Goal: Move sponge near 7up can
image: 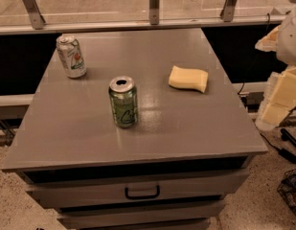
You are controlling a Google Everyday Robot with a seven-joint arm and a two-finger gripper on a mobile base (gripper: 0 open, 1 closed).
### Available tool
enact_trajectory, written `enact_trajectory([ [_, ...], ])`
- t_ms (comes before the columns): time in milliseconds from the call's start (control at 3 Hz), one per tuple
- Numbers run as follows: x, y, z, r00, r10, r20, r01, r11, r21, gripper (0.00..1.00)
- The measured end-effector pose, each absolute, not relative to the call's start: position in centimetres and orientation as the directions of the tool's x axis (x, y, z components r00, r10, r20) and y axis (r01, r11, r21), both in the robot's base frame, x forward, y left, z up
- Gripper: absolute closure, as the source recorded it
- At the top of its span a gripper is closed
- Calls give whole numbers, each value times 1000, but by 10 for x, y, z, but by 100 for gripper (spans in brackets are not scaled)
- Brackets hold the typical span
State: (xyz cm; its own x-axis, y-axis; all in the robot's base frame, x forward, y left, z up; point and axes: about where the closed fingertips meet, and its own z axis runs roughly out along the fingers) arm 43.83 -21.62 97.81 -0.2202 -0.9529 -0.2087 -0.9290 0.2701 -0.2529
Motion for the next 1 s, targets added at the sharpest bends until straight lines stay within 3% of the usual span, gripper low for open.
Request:
enact_trajectory([
  [667,442,-214,984,-200,-958,-207,-931,252,-263,0],
  [1000,470,-210,984,-152,-971,-184,-943,198,-269,0],
])
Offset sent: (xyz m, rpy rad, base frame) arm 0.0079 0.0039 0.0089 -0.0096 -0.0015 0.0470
